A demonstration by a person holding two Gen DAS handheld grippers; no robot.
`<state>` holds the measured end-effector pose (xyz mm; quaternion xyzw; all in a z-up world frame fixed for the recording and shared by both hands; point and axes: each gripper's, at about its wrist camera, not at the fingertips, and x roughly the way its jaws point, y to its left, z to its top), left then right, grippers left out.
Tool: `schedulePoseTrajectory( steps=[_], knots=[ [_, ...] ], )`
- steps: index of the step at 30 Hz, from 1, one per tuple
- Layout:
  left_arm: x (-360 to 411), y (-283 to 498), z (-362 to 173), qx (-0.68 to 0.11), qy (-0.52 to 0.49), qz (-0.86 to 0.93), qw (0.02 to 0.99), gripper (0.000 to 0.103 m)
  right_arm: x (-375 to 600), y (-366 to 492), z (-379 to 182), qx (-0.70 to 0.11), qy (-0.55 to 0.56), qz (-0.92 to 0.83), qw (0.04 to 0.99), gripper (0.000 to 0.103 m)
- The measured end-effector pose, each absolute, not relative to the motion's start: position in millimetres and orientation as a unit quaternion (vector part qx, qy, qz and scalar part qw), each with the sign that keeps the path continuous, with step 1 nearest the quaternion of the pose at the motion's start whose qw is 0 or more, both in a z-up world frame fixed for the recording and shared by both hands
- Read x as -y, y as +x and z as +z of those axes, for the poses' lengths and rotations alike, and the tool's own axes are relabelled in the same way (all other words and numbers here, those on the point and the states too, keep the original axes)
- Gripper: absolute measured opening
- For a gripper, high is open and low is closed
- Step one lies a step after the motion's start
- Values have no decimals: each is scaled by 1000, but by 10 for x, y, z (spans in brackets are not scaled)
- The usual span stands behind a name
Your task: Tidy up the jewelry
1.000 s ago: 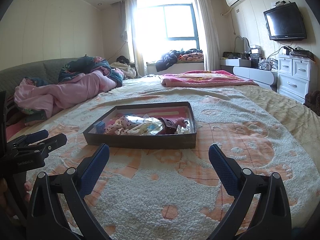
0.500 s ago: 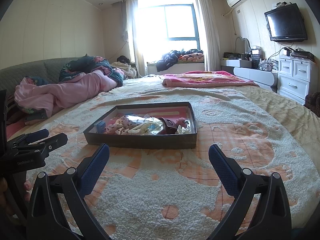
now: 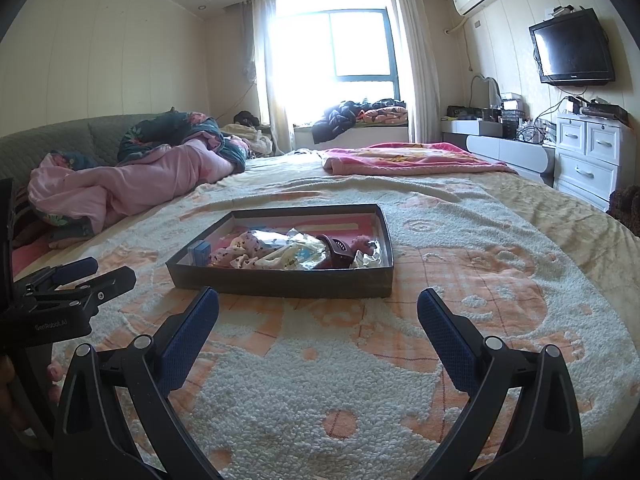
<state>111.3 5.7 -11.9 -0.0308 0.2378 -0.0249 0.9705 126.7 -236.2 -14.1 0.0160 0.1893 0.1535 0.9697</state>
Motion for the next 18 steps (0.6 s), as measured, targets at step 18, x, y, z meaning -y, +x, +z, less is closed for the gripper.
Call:
schedulePoseTrajectory(
  steps=[18],
  knots=[
    [-39,1112,-131,-241,-31,-27,970,92,2364,1267,-145,-190,15,153,970,97]
  ],
)
